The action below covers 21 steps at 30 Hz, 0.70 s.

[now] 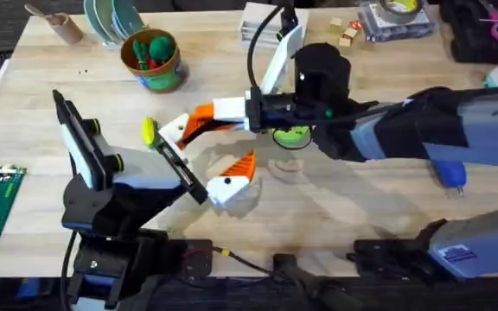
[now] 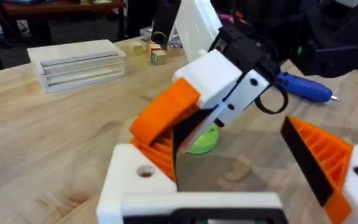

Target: Pick up the gripper from the table and insert it into the empty holder that is missing its gripper. Then pick up a screw, insert it into the mounting hole, and use the screwdriver to tighten it. Finally, clean up the table by picking up the vegetable and placing it into the bucket.

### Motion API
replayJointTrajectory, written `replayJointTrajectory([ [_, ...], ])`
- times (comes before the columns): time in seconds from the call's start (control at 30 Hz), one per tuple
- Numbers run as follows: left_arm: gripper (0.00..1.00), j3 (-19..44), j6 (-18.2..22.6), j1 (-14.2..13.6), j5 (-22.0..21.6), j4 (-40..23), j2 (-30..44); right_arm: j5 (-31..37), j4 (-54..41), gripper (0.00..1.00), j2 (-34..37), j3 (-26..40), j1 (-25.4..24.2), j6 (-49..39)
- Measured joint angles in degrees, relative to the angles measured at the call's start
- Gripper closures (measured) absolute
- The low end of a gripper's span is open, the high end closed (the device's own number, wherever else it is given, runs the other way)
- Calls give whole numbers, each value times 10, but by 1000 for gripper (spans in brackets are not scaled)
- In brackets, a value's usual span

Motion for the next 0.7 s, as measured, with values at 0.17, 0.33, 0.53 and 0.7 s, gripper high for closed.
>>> replayJointTrajectory([
  [0.17, 8, 0, 0, 0, -4, 0, 0, -14, -4, 993, 2, 5, -3, -9],
  [0.33, 8, 0, 0, 0, -4, 0, 0, -24, -6, 991, 3, 6, -5, -17],
  [0.53, 7, 0, 3, 0, 2, 0, 0, -51, -6, 847, 5, 7, -13, -25],
  [0.7, 7, 0, 12, -22, 55, -2, 0, -138, -10, 487, 9, 10, -27, -30],
])
